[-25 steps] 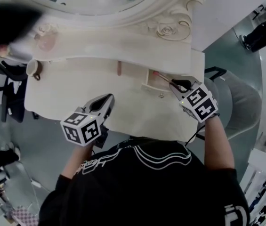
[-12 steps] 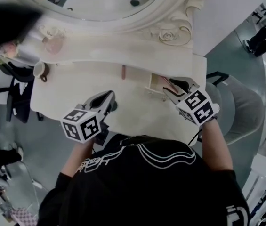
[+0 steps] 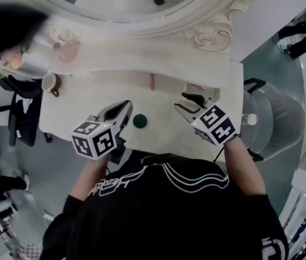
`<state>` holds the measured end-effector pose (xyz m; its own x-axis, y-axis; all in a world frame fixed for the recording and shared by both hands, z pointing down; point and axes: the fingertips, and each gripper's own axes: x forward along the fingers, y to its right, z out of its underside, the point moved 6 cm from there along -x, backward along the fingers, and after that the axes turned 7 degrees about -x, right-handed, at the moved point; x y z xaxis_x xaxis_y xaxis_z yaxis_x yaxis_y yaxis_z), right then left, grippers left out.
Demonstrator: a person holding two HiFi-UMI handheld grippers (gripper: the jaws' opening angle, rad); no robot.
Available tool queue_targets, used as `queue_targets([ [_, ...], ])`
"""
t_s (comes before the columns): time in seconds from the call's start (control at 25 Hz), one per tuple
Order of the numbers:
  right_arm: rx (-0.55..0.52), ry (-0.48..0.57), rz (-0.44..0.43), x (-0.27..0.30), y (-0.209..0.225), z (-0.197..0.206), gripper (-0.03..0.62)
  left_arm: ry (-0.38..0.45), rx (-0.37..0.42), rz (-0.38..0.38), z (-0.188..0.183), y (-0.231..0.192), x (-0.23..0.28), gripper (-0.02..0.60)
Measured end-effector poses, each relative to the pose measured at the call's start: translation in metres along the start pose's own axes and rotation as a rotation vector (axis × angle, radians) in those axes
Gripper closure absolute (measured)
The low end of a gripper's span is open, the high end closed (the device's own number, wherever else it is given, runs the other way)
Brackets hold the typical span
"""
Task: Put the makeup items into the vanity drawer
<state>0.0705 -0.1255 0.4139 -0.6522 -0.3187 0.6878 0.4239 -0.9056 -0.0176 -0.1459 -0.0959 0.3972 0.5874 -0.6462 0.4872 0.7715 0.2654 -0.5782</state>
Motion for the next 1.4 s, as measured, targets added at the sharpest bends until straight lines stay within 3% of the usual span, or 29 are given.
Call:
queue_targets([
  [0.68,0.266,-0.021,0.349,0.112,-0.015,-0.043,0.436,-0.061,0.025,0.058,-0.021,-0.098,-0.051,0.556],
  [1.08,0.353,-0.091,0.432,0.162,0.007,-0.032,0.436,-0.047,0.017,0.055,-0.031,-0.139,-0.065,0.556],
  [1.4,0.402,-0.127,0.459,0.177,0.017,-0.025,0.444,-0.046,0.02,0.062,-0.037,-0.147,-0.067,0.555],
])
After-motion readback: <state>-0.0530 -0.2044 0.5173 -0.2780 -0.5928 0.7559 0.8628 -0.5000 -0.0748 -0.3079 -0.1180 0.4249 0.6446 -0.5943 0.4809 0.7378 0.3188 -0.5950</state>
